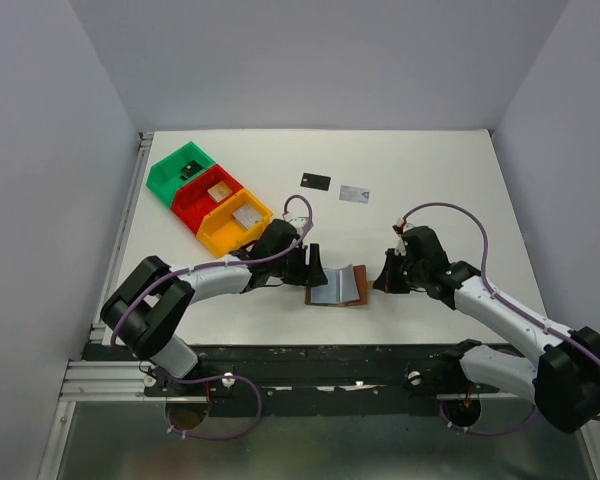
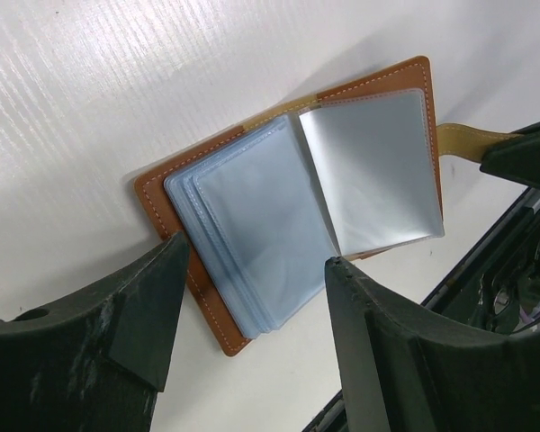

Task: Take the credit cards out of the card holder
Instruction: Remove the credit card from the card holder.

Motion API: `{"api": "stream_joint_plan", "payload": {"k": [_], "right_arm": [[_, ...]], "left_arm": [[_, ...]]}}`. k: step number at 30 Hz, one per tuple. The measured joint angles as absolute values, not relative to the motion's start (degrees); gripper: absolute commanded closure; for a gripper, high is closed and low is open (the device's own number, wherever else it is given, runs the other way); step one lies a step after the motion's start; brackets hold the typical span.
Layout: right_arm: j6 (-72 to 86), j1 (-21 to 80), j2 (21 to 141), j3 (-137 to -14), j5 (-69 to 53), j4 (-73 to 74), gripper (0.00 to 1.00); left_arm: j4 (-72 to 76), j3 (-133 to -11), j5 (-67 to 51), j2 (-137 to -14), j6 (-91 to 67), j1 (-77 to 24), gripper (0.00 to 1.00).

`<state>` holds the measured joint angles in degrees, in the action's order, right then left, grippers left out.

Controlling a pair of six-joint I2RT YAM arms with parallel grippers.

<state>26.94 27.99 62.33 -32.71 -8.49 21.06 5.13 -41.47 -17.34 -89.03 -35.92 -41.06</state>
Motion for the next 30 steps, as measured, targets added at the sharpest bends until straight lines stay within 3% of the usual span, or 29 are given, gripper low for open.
{"api": "stream_joint_plan", "payload": {"k": [11,30], "right_arm": [[26.9,28.0,62.1,-32.5,-8.5,21.0,1.00],[27.0,28.0,61.4,-32.1,-8.7,21.0,1.00]], "left_arm": [[5.9,-40.2,-17.1,-85.1,-35.8,-41.6,0.26],[6.0,-41.9,-18.0,-90.3,-35.2,-42.6,0.27]]}}
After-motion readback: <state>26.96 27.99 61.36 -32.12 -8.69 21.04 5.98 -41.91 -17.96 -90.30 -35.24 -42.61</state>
